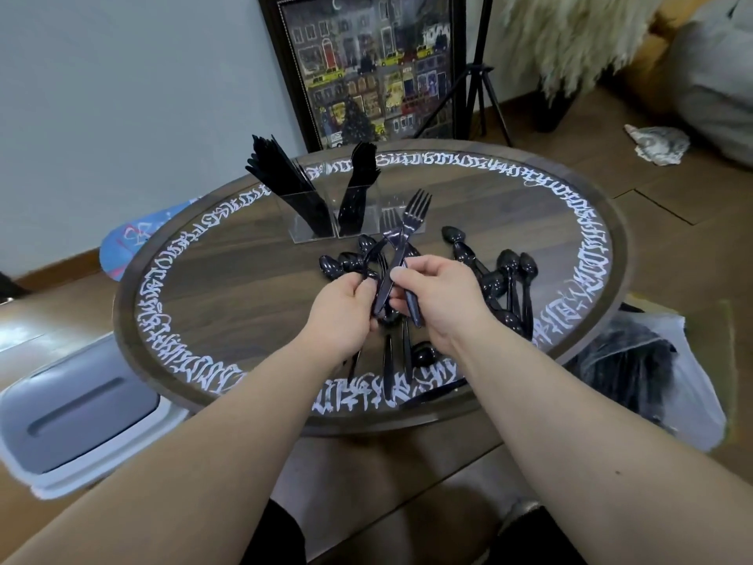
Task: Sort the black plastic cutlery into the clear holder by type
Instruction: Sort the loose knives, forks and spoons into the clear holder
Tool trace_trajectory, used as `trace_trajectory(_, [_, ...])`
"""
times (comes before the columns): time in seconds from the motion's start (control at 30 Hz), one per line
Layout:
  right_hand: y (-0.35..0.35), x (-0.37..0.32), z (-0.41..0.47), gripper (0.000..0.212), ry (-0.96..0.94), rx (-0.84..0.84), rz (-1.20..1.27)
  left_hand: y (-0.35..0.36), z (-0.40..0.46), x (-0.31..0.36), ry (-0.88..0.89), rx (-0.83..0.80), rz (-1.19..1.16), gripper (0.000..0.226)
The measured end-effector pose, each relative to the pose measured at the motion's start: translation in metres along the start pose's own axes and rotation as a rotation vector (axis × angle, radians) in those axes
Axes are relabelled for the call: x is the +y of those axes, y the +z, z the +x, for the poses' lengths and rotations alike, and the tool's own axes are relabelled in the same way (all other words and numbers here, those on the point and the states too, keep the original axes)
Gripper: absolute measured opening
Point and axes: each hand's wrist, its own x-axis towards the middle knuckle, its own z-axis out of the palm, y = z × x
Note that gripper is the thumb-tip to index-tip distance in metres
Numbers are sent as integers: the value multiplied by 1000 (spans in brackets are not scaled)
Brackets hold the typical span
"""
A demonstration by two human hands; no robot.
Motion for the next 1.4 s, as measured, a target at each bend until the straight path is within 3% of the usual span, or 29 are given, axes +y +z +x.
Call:
trace_trajectory(0.2, [6,15,-7,11,-27,60,-123,-3,-11,-15,72,143,63,25])
trace_trajectory(0.37, [22,25,1,16,17,21,-88,-13,-8,-30,76,170,43,17])
trace_trajectory(0.6, [51,29,19,18,-46,-28,-254,-39,11,-40,122,192,86,19])
trace_trajectory(0.8, [53,24,46,18,17,171,-208,-56,25,-54,126,213,104,12])
trace_trajectory(0.9, [51,21,52,19,14,171,-138,-56,30,-56,142,244,104,9])
trace_trajectory(1.3, [21,18,51,6,-133,203,-293,-45,38,-39,137,293,177,18])
trace_trajectory(1.4, [18,16,49,17,-132,209,-288,-39,37,-35,113,278,175,20])
